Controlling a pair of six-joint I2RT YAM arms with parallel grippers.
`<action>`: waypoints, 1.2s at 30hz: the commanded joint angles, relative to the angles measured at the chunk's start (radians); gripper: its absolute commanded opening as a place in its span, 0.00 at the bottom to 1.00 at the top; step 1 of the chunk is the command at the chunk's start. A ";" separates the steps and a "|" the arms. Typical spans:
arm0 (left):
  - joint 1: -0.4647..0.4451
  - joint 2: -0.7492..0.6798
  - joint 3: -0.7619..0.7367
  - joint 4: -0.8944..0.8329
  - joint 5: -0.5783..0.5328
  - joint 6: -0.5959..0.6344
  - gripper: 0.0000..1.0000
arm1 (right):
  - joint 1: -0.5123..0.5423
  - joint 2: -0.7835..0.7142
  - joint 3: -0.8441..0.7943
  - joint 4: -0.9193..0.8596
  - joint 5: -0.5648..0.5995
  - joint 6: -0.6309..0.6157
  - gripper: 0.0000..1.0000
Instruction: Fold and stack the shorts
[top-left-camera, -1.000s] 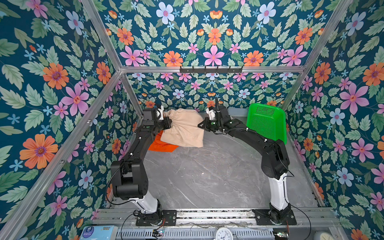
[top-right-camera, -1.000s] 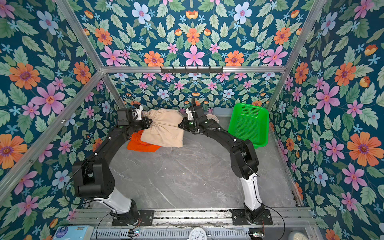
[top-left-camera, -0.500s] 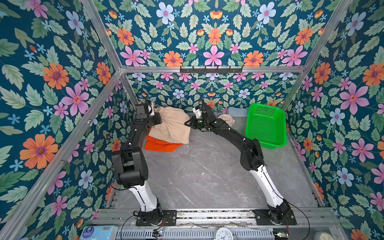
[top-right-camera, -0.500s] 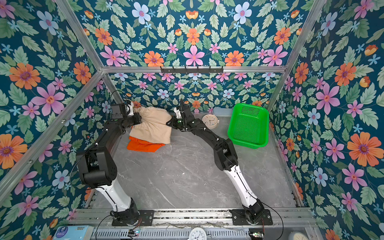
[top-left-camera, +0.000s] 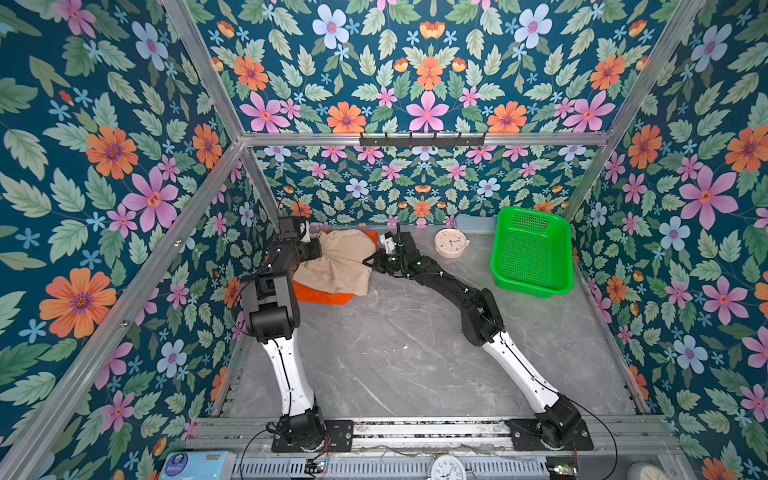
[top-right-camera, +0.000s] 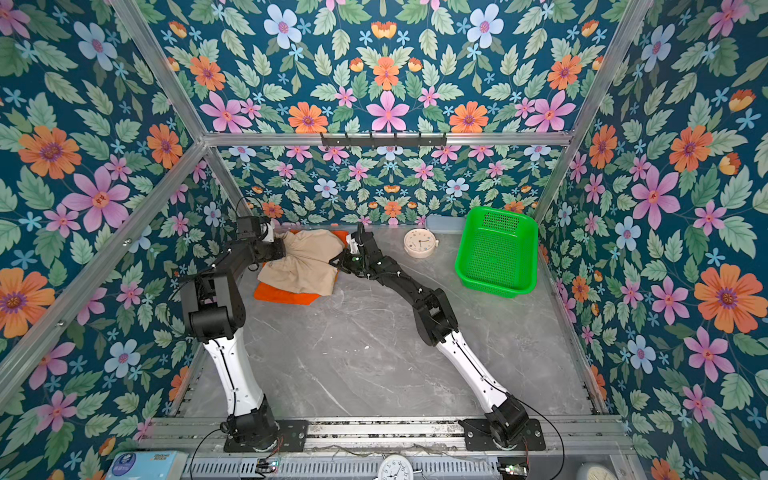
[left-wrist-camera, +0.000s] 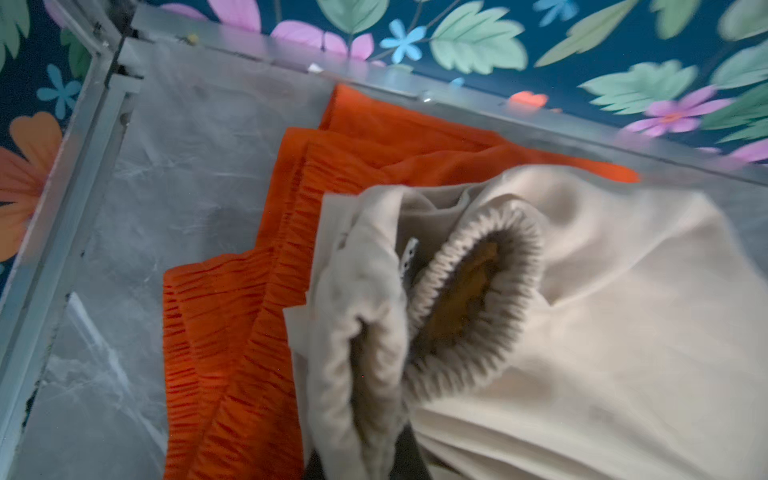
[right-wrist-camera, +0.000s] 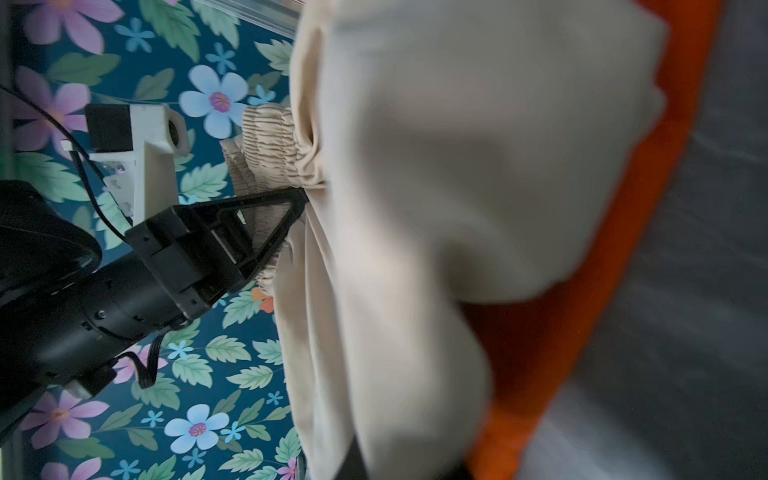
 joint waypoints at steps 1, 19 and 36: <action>0.012 0.061 0.056 -0.002 -0.134 0.025 0.16 | -0.001 -0.008 -0.003 0.012 0.007 0.013 0.30; 0.005 -0.512 -0.298 0.209 -0.102 -0.080 0.80 | -0.028 -0.738 -0.688 -0.074 0.235 -0.392 0.62; -0.200 -0.997 -1.314 0.980 -0.435 -0.017 1.00 | -0.300 -1.613 -1.670 0.015 0.691 -0.779 0.99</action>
